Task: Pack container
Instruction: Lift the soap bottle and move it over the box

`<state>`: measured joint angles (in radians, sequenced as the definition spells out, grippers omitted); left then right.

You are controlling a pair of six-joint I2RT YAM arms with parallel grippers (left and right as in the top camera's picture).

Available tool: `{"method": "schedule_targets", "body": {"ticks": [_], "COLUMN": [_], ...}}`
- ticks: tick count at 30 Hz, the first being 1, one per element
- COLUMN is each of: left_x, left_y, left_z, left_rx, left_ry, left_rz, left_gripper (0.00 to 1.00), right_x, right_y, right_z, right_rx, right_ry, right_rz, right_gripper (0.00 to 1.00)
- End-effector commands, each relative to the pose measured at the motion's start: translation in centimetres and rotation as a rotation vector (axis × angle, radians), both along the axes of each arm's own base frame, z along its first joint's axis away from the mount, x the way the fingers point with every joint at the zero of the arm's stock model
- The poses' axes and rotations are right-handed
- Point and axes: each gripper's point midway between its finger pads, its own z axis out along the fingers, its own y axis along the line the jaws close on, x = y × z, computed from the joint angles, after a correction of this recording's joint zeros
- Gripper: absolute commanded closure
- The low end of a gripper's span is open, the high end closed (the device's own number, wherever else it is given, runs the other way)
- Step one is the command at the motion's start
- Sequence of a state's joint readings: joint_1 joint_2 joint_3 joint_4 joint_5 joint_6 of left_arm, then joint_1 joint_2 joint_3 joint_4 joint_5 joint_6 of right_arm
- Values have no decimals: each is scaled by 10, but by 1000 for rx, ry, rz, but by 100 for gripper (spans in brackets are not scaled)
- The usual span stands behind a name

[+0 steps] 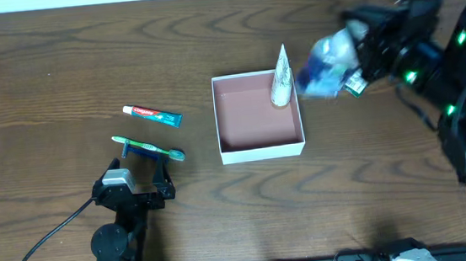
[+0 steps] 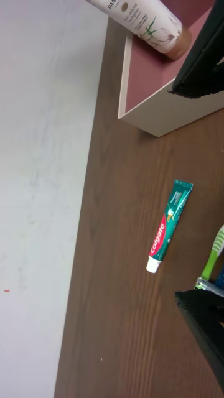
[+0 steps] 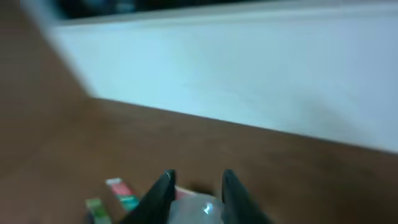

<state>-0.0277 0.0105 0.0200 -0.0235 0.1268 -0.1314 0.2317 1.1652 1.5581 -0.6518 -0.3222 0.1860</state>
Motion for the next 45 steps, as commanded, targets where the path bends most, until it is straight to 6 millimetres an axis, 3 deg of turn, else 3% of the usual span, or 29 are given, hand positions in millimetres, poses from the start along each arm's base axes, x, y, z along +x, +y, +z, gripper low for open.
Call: {"method": "schedule_targets", "body": {"ticks": [1, 9, 14, 17, 28, 45], "left_x": [-1, -1, -1, -1, -1, -1], "left_y": [-1, -1, -1, -1, -1, -1], "left_z": [-15, -15, -15, -15, -15, -15], "left_rx": [-1, -1, -1, -1, -1, -1], "left_ry": [47, 47, 47, 47, 47, 47], "left_rz": [-7, -7, -7, -7, -7, -7], "left_gripper": [2, 2, 2, 2, 2, 2], "right_x": [-17, -1, 24, 40, 84, 116], "right_y": [30, 102, 142, 154, 158, 171], "right_z": [23, -26, -73, -102, -178, -242], "right_rx": [10, -52, -115, -161, -309, -419], "right_ry": [-71, 39, 119, 157, 243, 261], "right_rz": [89, 211, 227, 197, 81, 72], "right_gripper": [93, 94, 94, 94, 94, 95]}}
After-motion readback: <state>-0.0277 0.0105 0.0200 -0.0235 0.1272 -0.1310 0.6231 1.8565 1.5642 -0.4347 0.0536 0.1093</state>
